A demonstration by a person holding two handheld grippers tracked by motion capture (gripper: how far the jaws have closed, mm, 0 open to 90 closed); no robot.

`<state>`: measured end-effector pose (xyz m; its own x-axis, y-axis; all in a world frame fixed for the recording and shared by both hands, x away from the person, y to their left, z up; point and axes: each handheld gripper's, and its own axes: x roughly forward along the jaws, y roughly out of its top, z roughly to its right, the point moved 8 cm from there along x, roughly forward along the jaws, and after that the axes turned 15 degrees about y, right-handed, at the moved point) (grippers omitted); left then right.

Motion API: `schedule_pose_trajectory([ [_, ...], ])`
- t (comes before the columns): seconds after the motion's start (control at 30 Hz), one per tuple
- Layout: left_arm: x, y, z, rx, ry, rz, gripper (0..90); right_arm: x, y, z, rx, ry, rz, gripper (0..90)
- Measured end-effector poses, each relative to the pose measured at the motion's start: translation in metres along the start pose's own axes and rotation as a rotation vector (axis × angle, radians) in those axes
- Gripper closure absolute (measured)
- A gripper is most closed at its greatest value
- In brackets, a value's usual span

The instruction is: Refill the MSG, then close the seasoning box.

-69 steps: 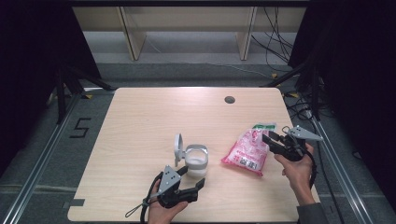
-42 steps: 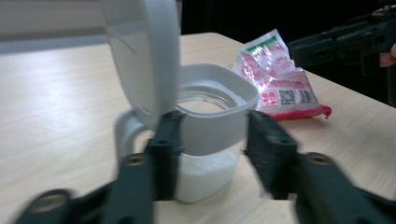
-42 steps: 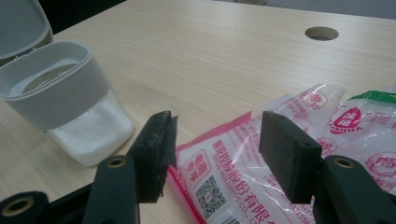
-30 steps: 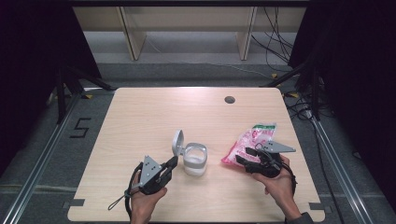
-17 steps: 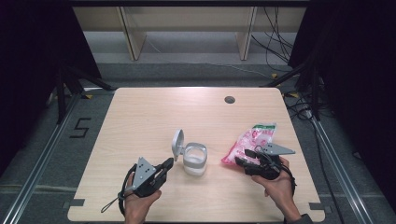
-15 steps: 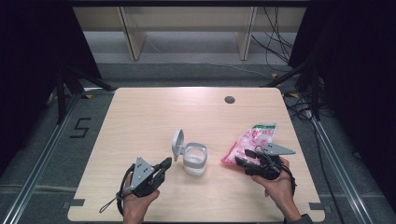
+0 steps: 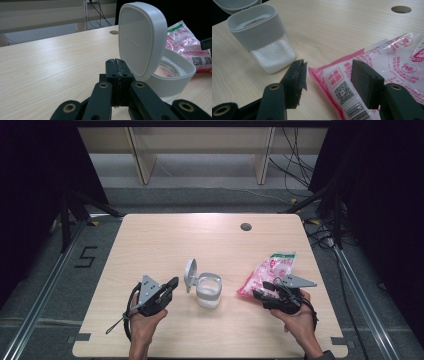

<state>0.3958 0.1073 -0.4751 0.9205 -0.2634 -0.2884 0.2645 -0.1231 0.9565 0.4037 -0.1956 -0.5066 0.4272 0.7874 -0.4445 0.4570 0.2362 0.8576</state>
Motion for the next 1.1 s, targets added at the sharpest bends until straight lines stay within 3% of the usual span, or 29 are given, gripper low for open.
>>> schedule_pose_trajectory([
  [0.07, 0.002, 0.003, 0.0, 0.002, -0.003, 0.005, 89.4, 0.0, -0.001, 0.0, -0.001, -0.002, -0.004, 45.1],
  [0.1, 0.003, 0.004, 0.001, -0.003, -0.006, 0.009, 89.4, 0.001, -0.001, -0.003, 0.023, -0.001, 0.007, 45.0],
  [0.17, 0.004, 0.005, 0.002, -0.007, -0.014, 0.007, 89.4, 0.001, -0.002, -0.002, 0.0, 0.011, -0.006, 45.0],
  [0.2, 0.005, 0.006, 0.003, 0.001, -0.012, 0.004, 89.4, 0.001, -0.003, -0.004, 0.029, -0.004, -0.009, 45.1],
  [0.27, 0.008, 0.006, 0.004, 0.002, -0.015, 0.001, 89.4, 0.002, -0.004, -0.004, 0.024, 0.002, -0.012, 45.1],
  [0.3, 0.01, 0.007, 0.006, 0.003, -0.024, 0.008, 89.4, 0.002, -0.003, -0.001, -0.01, 0.011, -0.009, 45.0],
  [0.37, 0.01, 0.009, 0.008, 0.006, -0.022, 0.009, 89.4, 0.003, -0.004, -0.005, 0.035, 0.005, 0.002, 45.0],
  [0.5, 0.01, 0.013, 0.012, 0.019, -0.028, 0.013, 89.4, 0.001, -0.005, -0.003, 0.017, -0.002, -0.011, 44.9],
  [0.53, 0.01, 0.013, 0.013, 0.025, -0.03, 0.014, 89.4, 0.0, -0.004, 0.0, -0.016, -0.01, -0.018, 44.9],
  [0.7, 0.01, 0.015, 0.014, 0.027, -0.03, 0.022, 89.4, 0.0, -0.004, 0.001, -0.015, -0.015, -0.019, 44.9],
  [0.73, 0.011, 0.015, 0.015, 0.028, -0.033, 0.026, 89.4, 0.001, -0.005, -0.003, 0.023, -0.003, -0.016, 44.9],
  [0.83, 0.009, 0.015, 0.015, 0.027, -0.03, 0.028, 89.4, 0.001, -0.005, -0.003, 0.028, -0.001, -0.016, 44.9],
  [0.93, 0.007, 0.016, 0.016, 0.029, -0.036, 0.037, 89.4, 0.0, -0.005, 0.001, -0.015, -0.017, -0.022, 44.9],
  [0.97, 0.006, 0.016, 0.017, 0.033, -0.035, 0.035, 89.4, 0.0, -0.004, 0.0, -0.015, -0.018, -0.022, 44.9],
  [1.0, 0.006, 0.017, 0.017, 0.036, -0.033, 0.037, 89.4, 0.001, -0.005, -0.003, 0.019, -0.005, -0.017, 44.9],
  [1.1, 0.005, 0.017, 0.019, 0.04, -0.036, 0.043, 89.4, 0.0, -0.005, 0.0, -0.015, -0.015, -0.022, 44.9],
])
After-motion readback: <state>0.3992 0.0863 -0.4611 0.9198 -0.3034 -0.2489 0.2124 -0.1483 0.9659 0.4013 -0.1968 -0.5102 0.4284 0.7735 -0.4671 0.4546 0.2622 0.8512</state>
